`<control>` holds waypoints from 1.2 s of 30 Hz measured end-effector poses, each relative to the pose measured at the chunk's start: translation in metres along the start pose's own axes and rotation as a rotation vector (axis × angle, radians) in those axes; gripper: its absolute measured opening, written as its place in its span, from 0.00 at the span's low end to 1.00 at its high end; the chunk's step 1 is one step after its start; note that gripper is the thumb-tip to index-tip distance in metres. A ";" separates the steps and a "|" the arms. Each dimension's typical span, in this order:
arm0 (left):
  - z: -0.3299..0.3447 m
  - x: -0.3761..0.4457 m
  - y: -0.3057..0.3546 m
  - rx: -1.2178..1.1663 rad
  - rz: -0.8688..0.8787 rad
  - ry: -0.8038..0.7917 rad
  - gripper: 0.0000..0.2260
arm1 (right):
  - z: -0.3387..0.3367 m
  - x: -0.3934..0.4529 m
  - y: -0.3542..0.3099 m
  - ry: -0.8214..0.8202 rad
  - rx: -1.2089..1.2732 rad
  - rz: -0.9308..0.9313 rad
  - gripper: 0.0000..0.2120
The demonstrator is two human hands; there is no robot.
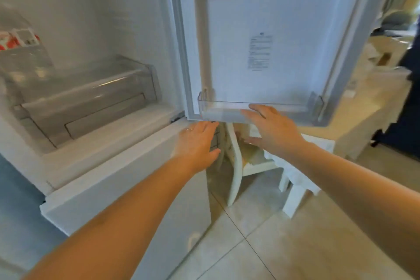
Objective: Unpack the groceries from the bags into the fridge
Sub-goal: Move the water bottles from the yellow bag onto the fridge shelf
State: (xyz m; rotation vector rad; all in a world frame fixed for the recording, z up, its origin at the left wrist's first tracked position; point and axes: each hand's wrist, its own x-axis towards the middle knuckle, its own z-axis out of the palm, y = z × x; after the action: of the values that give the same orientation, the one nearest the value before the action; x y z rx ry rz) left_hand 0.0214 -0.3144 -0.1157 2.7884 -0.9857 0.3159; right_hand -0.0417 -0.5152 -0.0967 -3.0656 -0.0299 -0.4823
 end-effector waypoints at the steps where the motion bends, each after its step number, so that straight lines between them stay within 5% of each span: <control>1: 0.007 0.003 0.018 0.003 0.038 -0.020 0.31 | 0.001 -0.017 0.019 -0.013 -0.037 0.015 0.34; 12: 0.095 0.038 0.257 -0.043 0.294 -0.158 0.31 | -0.018 -0.204 0.222 -0.149 -0.067 0.316 0.36; 20: 0.153 0.057 0.379 -0.105 0.352 -0.234 0.31 | -0.014 -0.279 0.326 -0.271 -0.083 0.363 0.35; 36: 0.246 0.256 0.455 -0.202 0.275 -0.248 0.30 | 0.049 -0.170 0.524 -0.347 -0.082 0.277 0.36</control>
State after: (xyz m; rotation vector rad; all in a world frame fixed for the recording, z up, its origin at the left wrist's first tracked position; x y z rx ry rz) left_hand -0.0384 -0.8726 -0.2484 2.5514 -1.3770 -0.0969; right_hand -0.1752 -1.0391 -0.2136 -3.1181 0.4064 0.0655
